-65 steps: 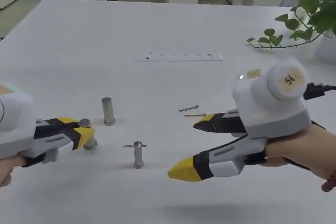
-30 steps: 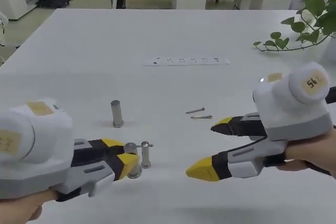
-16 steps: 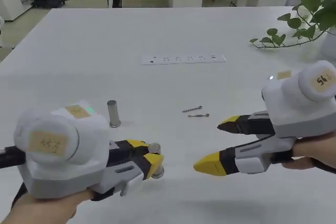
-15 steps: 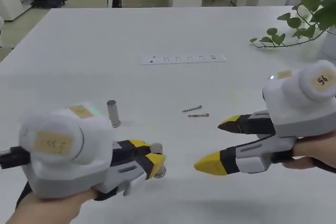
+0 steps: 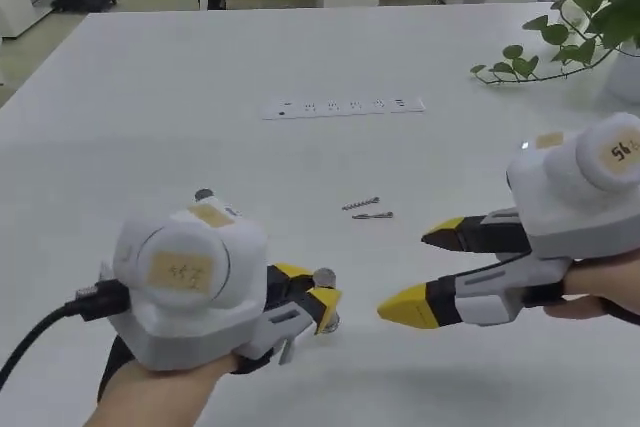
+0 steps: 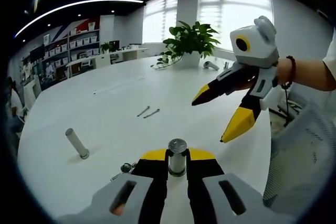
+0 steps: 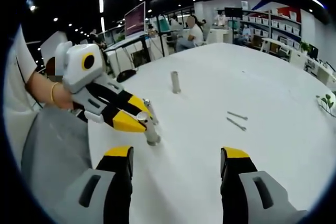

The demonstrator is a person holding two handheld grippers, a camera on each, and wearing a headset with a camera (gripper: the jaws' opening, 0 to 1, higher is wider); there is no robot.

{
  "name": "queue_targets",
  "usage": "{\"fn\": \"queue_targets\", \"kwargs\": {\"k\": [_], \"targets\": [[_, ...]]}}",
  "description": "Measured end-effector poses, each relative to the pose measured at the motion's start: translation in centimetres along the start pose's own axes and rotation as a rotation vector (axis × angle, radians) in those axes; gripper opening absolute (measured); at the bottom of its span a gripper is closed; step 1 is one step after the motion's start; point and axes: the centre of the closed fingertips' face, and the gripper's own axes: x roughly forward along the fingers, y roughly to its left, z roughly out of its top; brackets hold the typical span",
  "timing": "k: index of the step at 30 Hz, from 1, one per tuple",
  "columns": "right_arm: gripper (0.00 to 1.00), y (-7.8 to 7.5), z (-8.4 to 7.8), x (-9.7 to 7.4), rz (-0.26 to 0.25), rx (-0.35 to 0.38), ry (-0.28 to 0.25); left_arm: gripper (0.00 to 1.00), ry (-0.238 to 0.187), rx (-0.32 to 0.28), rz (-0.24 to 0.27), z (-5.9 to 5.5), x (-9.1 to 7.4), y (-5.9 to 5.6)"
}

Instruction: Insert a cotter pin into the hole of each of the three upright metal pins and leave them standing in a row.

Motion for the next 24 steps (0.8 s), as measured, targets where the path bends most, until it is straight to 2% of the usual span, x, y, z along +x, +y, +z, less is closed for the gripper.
{"fn": "queue_targets", "kwargs": {"k": [14, 16, 24], "targets": [[0.65, -1.1, -0.5, 0.3, 0.002, 0.009, 0.015, 0.11, 0.011, -0.004, 0.007, -0.8, 1.7, 0.1], [0.63, -1.3, -0.6, 0.3, 0.002, 0.008, 0.022, 0.11, 0.019, 0.008, 0.005, -1.1, 1.8, 0.1], [0.56, -2.0, -0.1, 0.7, 0.005, -0.011, 0.021, 0.11, 0.010, 0.034, -0.002, -1.0, 1.9, 0.0]]}}
